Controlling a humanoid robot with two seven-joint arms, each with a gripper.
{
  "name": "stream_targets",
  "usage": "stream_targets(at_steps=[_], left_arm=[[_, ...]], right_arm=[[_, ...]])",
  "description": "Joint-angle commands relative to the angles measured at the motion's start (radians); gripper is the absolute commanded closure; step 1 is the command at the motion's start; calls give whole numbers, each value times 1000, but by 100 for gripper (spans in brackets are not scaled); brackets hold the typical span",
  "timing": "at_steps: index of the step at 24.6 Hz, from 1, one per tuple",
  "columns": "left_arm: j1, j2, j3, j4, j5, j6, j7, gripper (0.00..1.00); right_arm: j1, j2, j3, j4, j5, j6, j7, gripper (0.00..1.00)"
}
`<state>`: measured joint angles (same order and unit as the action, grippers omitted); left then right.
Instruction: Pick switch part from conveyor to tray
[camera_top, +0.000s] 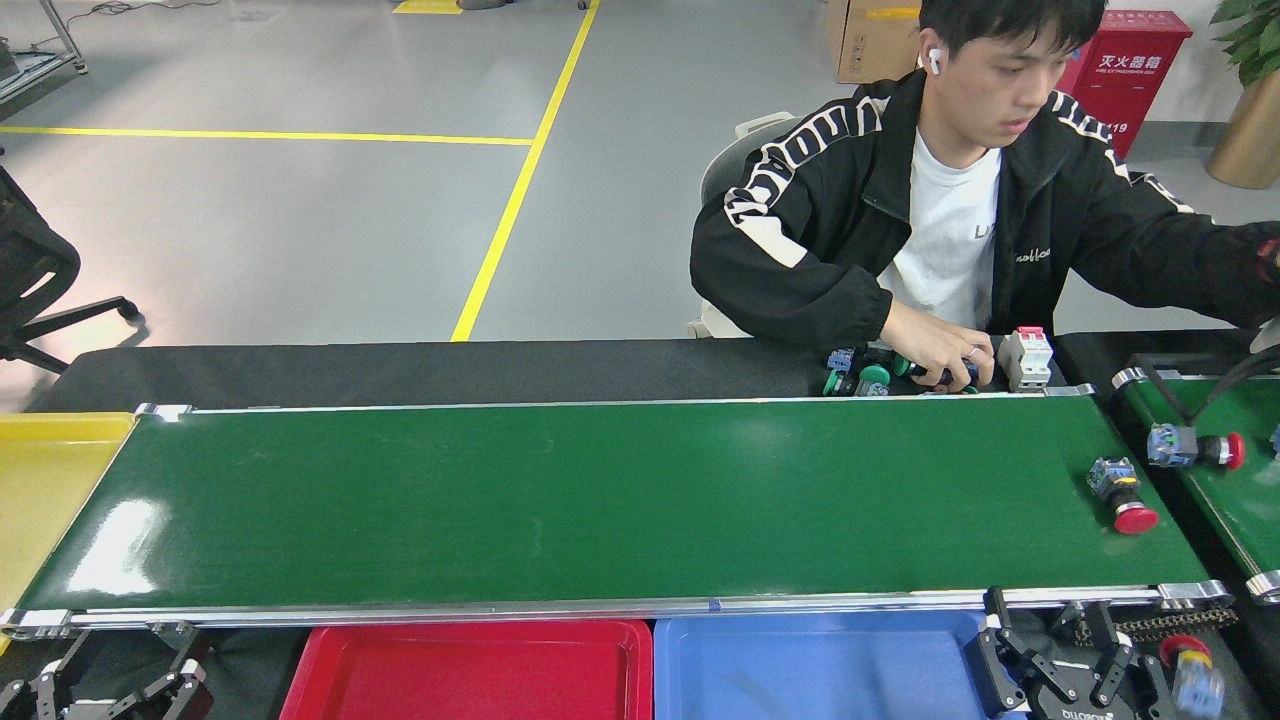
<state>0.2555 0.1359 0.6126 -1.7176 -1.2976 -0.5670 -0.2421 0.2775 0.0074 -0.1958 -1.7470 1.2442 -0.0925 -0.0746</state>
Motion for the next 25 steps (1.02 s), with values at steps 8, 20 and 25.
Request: stream_targets(at_steps=[8,20,25], left_arm=[[-2,-7,7,-16,3,-1,7,0],[-7,-10,-2,-11,0,7,7,0],[-10,-10,-4,-11,-2,7,7,0]], right_arm=[[-38,-9,-4,-8,-2,71,79,0],[-408,-135,19,406,15,166,179,0],[-564,-164,184,630,27,220,190,6]])
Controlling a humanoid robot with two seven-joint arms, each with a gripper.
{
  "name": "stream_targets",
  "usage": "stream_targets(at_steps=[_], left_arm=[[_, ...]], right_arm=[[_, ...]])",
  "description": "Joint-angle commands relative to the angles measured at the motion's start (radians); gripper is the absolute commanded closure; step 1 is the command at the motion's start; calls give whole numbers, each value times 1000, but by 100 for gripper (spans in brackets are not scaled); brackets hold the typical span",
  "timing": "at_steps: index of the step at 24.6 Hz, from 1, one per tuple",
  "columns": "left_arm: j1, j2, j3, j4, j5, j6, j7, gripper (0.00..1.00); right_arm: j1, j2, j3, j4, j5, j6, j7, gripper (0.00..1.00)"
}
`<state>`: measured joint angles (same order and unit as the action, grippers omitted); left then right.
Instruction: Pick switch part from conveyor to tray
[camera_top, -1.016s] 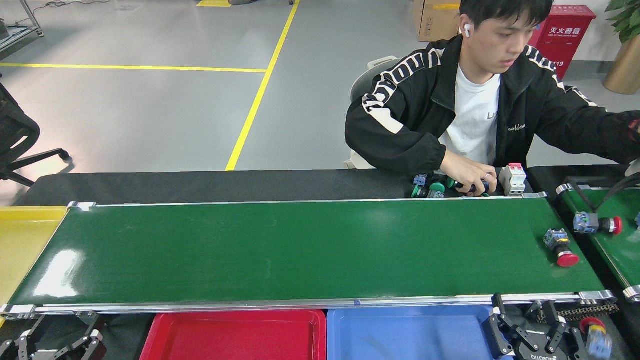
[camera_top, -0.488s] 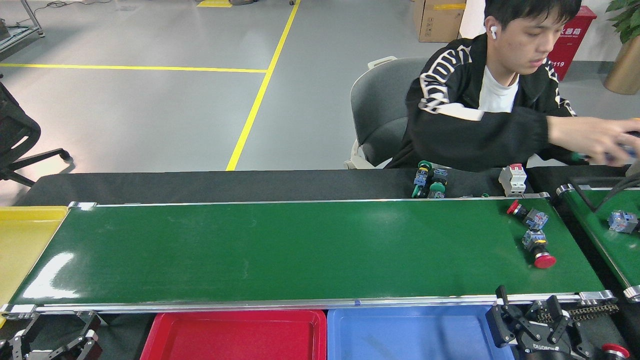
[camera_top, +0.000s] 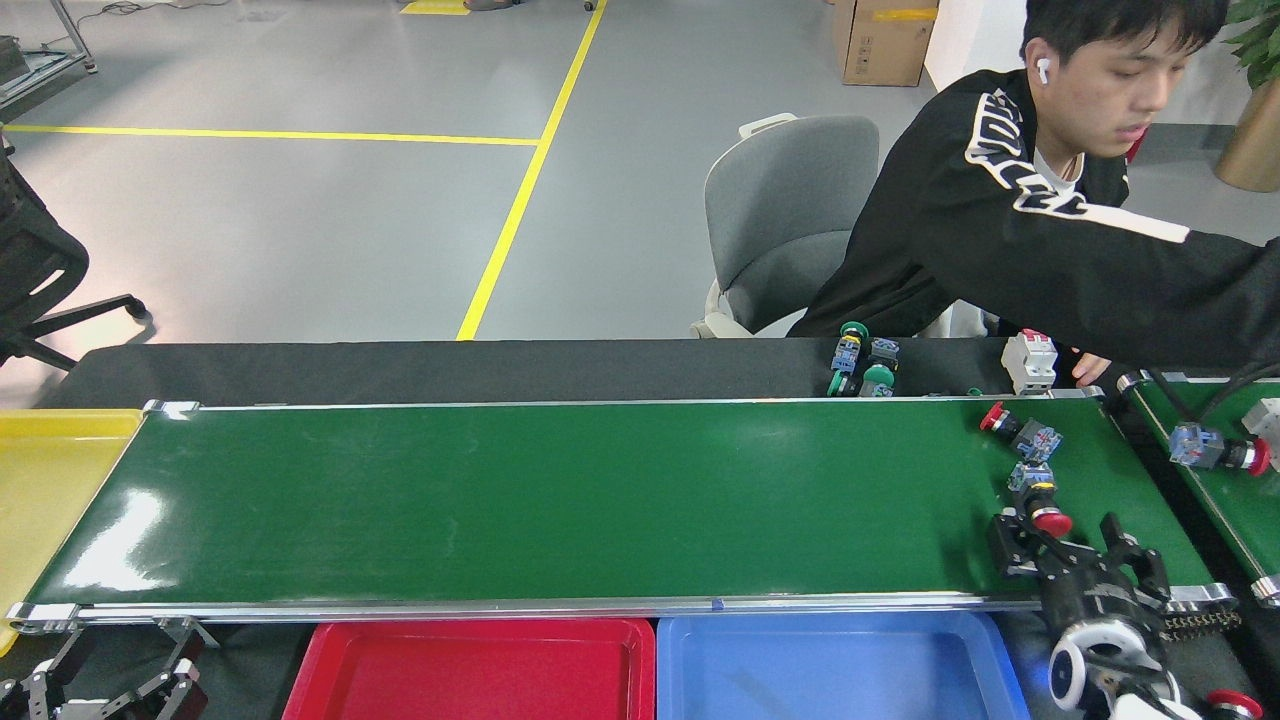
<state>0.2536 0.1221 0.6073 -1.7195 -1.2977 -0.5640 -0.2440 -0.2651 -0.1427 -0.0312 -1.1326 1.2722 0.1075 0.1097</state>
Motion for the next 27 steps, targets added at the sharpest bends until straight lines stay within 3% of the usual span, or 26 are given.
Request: stream_targets(at_steps=[1,2,4,5,6,12,16,19,24,27], left_arm=[[-8,5,2,-9,-2,4,9,0],[-8,4,0,-8,-2,4,9,0],[-8,4,0,-8,-3,4,9,0],[-8,4,-1,-8,-3,4,9,0],[-8,4,-1,-8,-3,4,9,0],[-8,2,0,-8,-3,4,9,0],[-8,2,3,-8,-3,4,9,0],[-8,2,3,-8,-3,4,9,0],[-8,2,8,-6,-3,6,9,0],[-8,2,8,-6,-3,6,9,0]], right_arm=[[-40,-24,48,37,-4,18,11,33],[-51,-32,73,53,-10,15,15,58],[-48,-28,76,48,-16,14,16,73],[-48,-28,76,47,-22,14,16,92],[-48,-26,76,47,-25,17,19,100],[-34,-18,79,-39,-36,11,21,99],[67,-12,83,-275,-39,-64,36,99],[142,49,119,-415,-39,-186,41,99],[156,146,318,-472,-36,-365,36,98],[153,166,459,-463,-27,-359,34,81]])
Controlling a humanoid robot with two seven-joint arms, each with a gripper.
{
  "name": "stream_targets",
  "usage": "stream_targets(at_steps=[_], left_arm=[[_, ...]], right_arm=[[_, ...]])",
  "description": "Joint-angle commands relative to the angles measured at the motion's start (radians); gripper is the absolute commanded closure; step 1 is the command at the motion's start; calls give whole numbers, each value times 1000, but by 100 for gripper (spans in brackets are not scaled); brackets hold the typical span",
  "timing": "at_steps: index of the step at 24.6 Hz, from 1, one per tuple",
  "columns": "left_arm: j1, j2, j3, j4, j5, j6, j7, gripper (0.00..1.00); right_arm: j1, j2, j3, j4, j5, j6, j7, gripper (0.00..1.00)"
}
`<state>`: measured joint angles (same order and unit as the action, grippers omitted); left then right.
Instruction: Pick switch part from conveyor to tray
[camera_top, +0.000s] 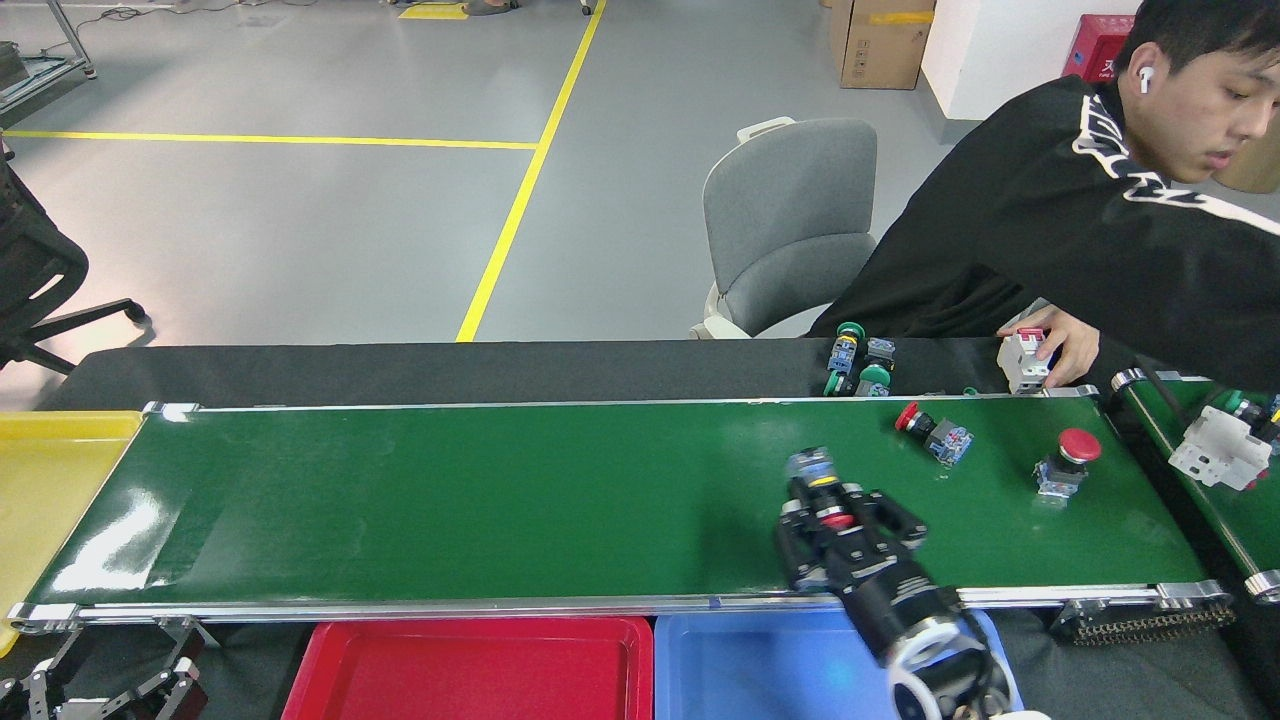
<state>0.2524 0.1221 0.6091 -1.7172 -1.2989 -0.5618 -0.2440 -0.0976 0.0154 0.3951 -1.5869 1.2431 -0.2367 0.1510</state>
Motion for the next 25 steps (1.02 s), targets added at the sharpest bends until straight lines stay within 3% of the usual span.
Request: stream_targets(at_steps=[1,2,3,4,12,18,21,25], left_arm=[[-7,2,6,-9,-2,3,9,0],[-7,2,8,-9,-2,3,9,0],[-7,2,8,-9,-2,5,9,0],[-5,2,6,-9,-2,5,9,0],[-5,1,8,-9,-2,5,9,0],[-1,4,5,-10,3,-7,9,0],[2,8,0,-9,4,-23,9,0],[5,7,8,-7,1,-30,9,0]], right_arm=[[-14,11,74,-5,4,-12,-5,68],[-13,12,97,1,4,-12,-5,54],[-11,15,128,13,4,-10,-5,20],[-11,18,148,19,4,-10,-4,0],[-27,24,148,13,2,-7,4,1],[-88,23,-24,-39,2,332,2,1],[-77,-18,-68,-39,2,546,-2,1],[33,-118,-96,-97,1,625,-65,1]])
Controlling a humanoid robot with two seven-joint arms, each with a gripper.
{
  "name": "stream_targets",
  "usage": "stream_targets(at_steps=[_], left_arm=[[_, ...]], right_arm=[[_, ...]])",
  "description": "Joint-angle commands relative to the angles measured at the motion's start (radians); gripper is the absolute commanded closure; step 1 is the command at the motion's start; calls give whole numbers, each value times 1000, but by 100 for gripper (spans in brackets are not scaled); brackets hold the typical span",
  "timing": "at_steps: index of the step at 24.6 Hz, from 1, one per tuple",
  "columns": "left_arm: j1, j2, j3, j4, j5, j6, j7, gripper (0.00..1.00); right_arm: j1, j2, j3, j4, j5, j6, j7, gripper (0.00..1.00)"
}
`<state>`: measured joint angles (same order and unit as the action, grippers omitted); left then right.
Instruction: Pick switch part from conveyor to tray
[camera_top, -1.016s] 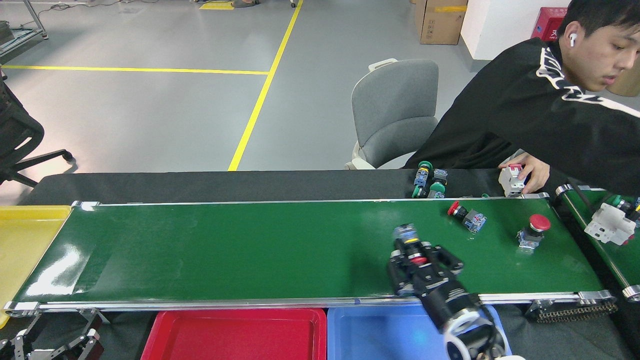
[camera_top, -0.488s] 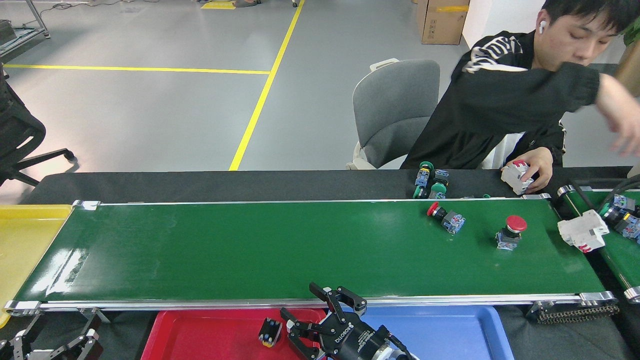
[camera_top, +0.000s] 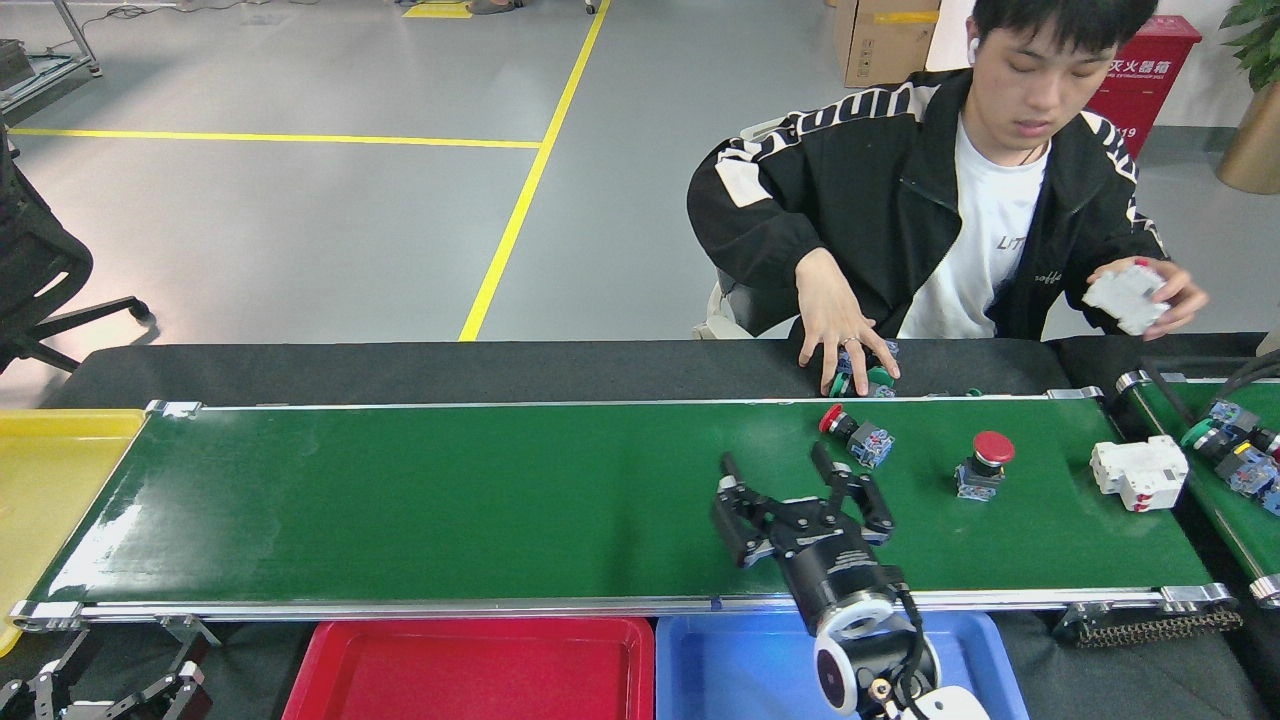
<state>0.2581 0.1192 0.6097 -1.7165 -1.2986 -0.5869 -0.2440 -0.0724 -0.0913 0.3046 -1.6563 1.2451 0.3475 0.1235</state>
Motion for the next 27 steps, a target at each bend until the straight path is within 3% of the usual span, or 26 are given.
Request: stream_targets(at_steps=[1,3,6,11,14,17,21,27], left_arm=[[0,8,8,-8,2,-5,9,0],[0,8,12,-8,5,-5,9,0],[0,5,12,-8,5,-1,9,0],[1,3,8,-8,2,2,9,0],[-5,3,1,-8,-1,6,8,0],[-8,3,-1,-9,-2,13,8,0],[-8,3,-1,-9,-1,13,8,0],[-8,5,-2,-9,-2,13,8,0]], right_arm=[[51,-36,-12,-60,-1,41,-53,1],[143,-77,-28,-115,-1,41,-68,1],[198,-84,-32,-114,-1,41,-133,1],[186,-74,-50,-92,-3,51,-125,1],[97,-67,-44,-17,-3,51,-107,1],[-75,27,-16,133,4,51,-58,1],[-234,94,80,323,14,54,-48,1],[-342,166,166,507,22,54,-48,1]])
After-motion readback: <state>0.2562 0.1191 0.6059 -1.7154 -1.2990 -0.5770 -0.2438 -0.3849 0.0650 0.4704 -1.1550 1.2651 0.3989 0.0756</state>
